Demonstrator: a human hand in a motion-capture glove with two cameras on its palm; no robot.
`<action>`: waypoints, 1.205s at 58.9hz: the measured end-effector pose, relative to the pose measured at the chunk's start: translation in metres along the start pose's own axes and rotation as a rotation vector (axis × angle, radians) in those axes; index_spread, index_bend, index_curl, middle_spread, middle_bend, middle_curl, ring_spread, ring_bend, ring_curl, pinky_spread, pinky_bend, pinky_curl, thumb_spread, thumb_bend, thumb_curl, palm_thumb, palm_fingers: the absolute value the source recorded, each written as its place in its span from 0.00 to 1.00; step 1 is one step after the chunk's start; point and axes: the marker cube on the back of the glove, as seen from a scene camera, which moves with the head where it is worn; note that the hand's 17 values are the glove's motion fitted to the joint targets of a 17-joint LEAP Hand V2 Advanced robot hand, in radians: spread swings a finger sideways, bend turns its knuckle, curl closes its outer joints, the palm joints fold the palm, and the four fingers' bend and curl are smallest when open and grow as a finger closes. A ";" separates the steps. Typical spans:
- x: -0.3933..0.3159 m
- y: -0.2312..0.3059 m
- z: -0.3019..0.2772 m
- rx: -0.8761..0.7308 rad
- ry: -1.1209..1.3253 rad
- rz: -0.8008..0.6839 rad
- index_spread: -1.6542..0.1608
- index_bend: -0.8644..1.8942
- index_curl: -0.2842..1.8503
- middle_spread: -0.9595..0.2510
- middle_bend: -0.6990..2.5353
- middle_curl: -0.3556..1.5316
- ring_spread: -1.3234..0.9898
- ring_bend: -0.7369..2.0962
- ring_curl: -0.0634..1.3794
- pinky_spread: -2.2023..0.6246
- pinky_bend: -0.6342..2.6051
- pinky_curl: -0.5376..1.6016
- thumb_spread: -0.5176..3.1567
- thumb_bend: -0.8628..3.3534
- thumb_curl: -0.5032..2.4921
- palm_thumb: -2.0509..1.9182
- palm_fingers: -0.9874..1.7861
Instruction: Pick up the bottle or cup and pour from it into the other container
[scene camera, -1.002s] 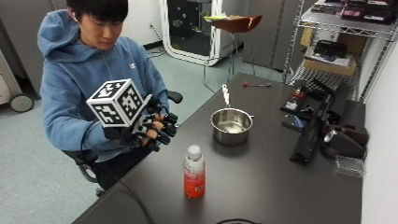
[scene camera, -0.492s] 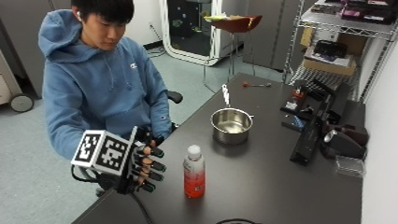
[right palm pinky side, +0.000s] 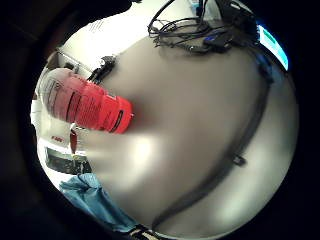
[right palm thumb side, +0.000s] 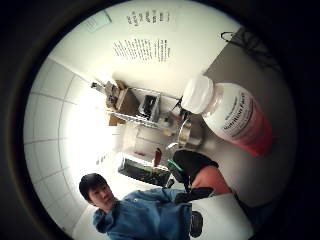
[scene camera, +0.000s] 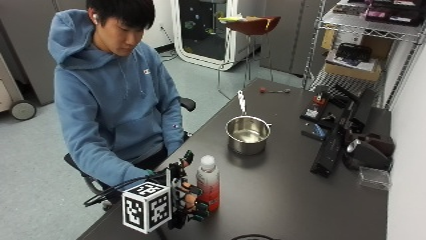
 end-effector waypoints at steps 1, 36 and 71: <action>0.001 -0.001 0.004 0.003 -0.016 0.000 0.70 0.35 0.20 0.87 0.27 0.36 0.62 0.42 0.26 0.87 0.45 0.39 0.36 0.20 0.28 0.64 0.33; -0.020 -0.042 0.108 0.191 -0.228 0.015 0.84 0.37 0.27 0.80 0.34 0.41 0.54 0.47 0.30 0.77 0.38 0.37 0.30 0.21 0.34 0.77 0.73; -0.184 -0.106 0.170 -0.326 0.575 -0.132 0.86 0.36 0.30 0.76 0.32 0.44 0.52 0.44 0.34 0.72 0.37 0.41 0.22 0.20 0.39 0.77 0.78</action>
